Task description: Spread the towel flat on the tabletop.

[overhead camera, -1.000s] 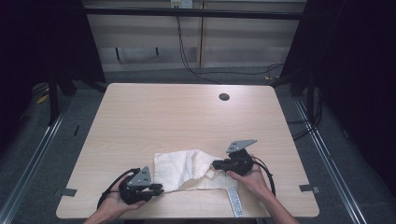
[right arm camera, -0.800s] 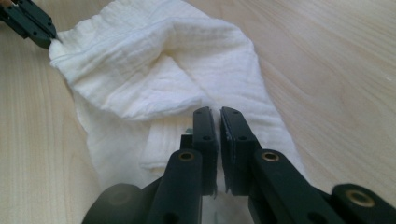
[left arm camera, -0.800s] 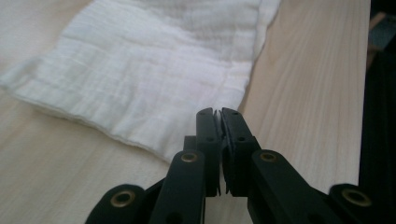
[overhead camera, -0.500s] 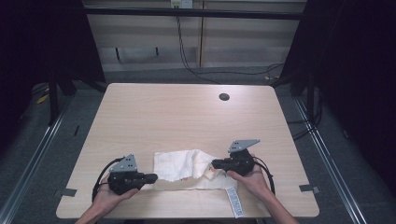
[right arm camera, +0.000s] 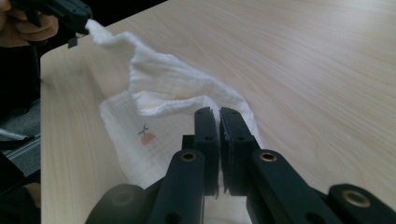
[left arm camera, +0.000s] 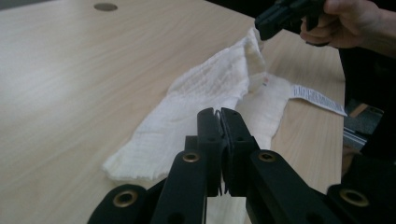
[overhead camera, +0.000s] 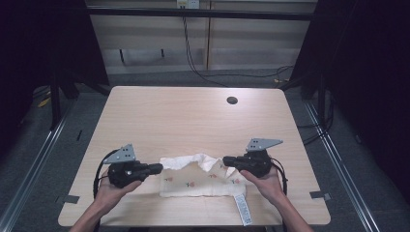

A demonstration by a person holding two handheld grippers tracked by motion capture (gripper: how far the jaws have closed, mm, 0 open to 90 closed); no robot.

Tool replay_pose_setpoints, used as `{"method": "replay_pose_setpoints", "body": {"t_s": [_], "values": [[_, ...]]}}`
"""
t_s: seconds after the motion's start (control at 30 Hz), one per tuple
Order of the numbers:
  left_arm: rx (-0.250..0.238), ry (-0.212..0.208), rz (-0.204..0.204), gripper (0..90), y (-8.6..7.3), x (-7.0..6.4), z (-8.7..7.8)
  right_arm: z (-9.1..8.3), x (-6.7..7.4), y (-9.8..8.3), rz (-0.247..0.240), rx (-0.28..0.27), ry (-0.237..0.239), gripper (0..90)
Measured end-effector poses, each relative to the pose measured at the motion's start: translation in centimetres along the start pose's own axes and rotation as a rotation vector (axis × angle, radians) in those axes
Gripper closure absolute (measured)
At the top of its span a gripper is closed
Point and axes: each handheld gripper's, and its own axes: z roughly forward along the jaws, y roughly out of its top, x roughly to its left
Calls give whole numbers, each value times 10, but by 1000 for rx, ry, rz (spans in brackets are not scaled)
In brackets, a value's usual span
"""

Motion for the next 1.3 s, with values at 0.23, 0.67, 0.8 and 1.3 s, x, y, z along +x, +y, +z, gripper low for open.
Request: {"method": "replay_pose_setpoints", "body": {"t_s": [0.23, 0.67, 0.8, 1.3], "values": [[-2, 11, 12, 880, 11, 11, -7, -24, -3, 20, -11, -96, -24, 867], [-63, 38, 61, 881, 40, 7, -20, -61, -7, 57, -35, -203, -54, 871], [-119, 41, 65, 882, 56, 2, -29, -66, -1, 65, -55, -206, -51, 871], [-173, 64, 148, 884, 71, -32, -64, -96, 39, 73, -133, -229, -23, 871]]}}
